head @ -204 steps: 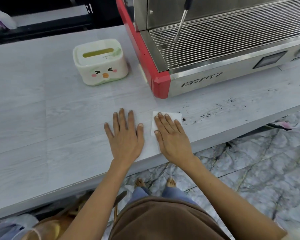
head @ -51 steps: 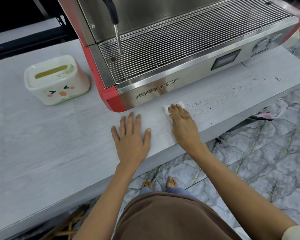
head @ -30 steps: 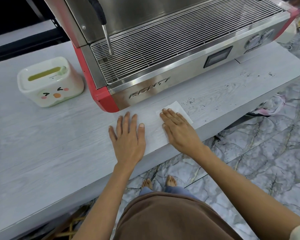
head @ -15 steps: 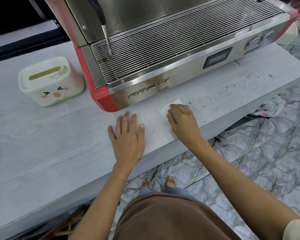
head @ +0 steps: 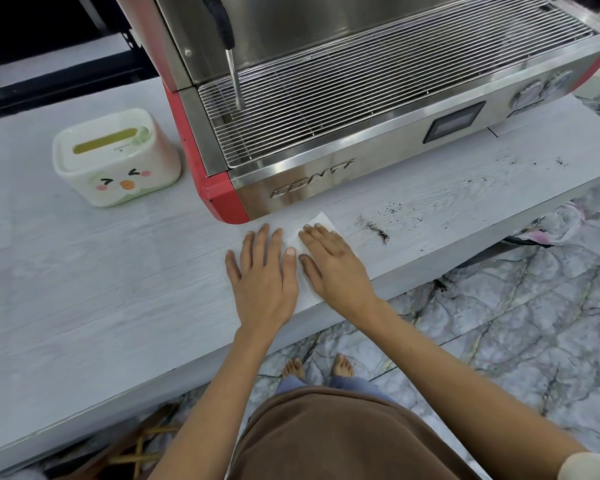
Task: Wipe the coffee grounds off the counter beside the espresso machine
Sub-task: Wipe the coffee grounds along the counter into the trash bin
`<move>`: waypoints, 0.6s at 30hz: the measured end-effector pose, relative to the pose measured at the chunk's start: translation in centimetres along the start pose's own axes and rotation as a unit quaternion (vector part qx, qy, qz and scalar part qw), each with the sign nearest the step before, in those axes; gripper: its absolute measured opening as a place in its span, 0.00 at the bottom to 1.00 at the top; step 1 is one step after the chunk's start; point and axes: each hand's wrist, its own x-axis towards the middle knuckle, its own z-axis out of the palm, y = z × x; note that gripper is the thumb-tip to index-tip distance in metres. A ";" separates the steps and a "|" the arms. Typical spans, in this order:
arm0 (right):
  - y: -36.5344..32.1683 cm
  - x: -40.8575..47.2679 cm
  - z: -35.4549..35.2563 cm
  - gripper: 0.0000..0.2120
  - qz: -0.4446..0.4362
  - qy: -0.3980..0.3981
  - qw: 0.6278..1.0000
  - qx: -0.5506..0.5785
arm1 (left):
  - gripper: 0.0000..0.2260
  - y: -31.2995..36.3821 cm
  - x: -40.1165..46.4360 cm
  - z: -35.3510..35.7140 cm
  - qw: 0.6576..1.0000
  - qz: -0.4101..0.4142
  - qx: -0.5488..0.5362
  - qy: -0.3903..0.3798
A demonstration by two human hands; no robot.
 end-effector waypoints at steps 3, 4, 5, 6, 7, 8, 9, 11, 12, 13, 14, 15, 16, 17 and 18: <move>-0.3 1.0 0.1 0.21 0.007 -0.028 0.999 -0.014 | 0.27 0.0 0.0 -0.1 1.000 0.001 -0.001 0.001; -0.2 1.4 0.1 0.21 0.011 -0.035 0.999 -0.021 | 0.27 0.0 0.0 -0.1 1.000 0.002 -0.001 0.001; -0.2 1.7 0.1 0.22 0.015 -0.041 0.999 -0.026 | 0.26 0.0 0.0 -0.1 1.000 0.002 0.000 0.001; -0.1 1.9 0.0 0.22 0.019 -0.047 0.998 -0.032 | 0.26 0.0 0.1 -0.1 1.000 0.002 0.001 0.000; 0.1 2.2 0.0 0.22 0.022 -0.051 0.998 -0.037 | 0.26 0.0 0.1 -0.1 1.000 0.003 0.002 -0.001; 0.2 2.3 -0.1 0.23 0.024 -0.055 0.997 -0.042 | 0.26 0.0 0.0 -0.1 1.000 0.004 0.005 -0.002; 0.4 2.4 -0.3 0.23 0.028 -0.056 0.997 -0.047 | 0.27 0.0 0.0 0.0 1.000 0.004 0.007 -0.003; 0.6 2.5 -0.6 0.23 0.042 -0.049 0.997 -0.053 | 0.27 -0.1 0.0 0.0 1.000 0.004 0.009 -0.005; 0.7 2.4 -0.7 0.23 0.050 -0.043 0.996 -0.055 | 0.28 -0.1 0.0 0.0 1.000 0.005 0.009 -0.005; 0.8 2.2 -0.9 0.24 0.060 -0.039 0.996 -0.056 | 0.28 -0.1 0.0 0.0 1.000 0.006 0.010 -0.004; 0.9 1.8 -1.0 0.24 0.071 -0.035 0.995 -0.058 | 0.27 -0.2 0.0 0.1 1.000 0.007 0.011 -0.004; 0.9 1.4 -1.1 0.24 0.080 -0.031 0.994 -0.061 | 0.27 -0.2 0.0 0.1 1.000 0.008 0.012 -0.004; 1.0 1.0 -1.3 0.24 0.088 -0.027 0.994 -0.066 | 0.27 -0.2 0.0 0.1 1.000 0.008 0.014 -0.005; 1.0 0.5 -1.4 0.24 0.094 -0.021 0.993 -0.073 | 0.27 -0.2 0.0 0.2 1.000 0.009 0.016 -0.004; 1.0 0.0 -1.5 0.24 0.099 -0.015 0.992 -0.079 | 0.27 -0.2 0.0 0.2 1.000 0.009 0.017 -0.004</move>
